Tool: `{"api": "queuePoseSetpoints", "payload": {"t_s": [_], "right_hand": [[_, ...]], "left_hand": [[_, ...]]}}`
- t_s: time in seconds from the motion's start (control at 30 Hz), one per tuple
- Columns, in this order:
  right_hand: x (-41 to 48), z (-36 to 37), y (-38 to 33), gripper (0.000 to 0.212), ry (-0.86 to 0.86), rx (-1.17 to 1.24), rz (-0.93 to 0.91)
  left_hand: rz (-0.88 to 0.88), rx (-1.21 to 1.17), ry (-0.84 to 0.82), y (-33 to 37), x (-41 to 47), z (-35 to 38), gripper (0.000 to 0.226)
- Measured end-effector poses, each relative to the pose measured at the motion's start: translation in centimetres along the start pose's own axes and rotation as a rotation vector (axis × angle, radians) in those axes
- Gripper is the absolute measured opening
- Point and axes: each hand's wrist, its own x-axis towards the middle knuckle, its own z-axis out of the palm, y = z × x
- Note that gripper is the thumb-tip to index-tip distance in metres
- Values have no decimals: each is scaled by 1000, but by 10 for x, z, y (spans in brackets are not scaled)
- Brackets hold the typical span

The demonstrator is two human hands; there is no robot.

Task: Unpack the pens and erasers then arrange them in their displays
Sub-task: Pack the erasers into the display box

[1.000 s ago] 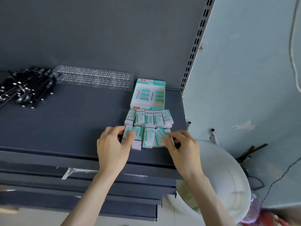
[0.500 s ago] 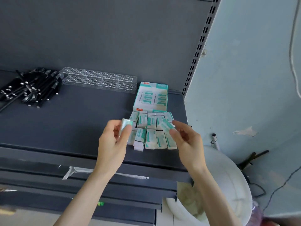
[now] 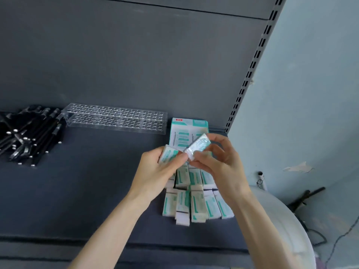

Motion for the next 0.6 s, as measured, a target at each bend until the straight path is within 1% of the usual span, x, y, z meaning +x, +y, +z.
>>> {"api": "queuePoseSetpoints", "payload": {"t_s": [0.03, 0.1, 0.23, 0.33, 0.47, 0.6], "right_hand": [[5, 5, 2, 34, 5, -2, 3], [14, 11, 7, 30, 13, -20, 15], [28, 17, 13, 19, 66, -33, 64], [40, 19, 17, 11, 84, -105, 108], [58, 15, 17, 9, 122, -327, 127], [77, 7, 20, 13, 158, -607, 161]], "left_hand": [[-13, 13, -2, -1, 8, -5, 18], [-33, 19, -10, -4, 25, -16, 28], [-96, -4, -72, -11, 48, -28, 30], [-123, 6, -129, -18, 64, -32, 36], [-139, 68, -127, -27, 79, -37, 37], [-193, 59, -26, -40, 82, -34, 35]]}}
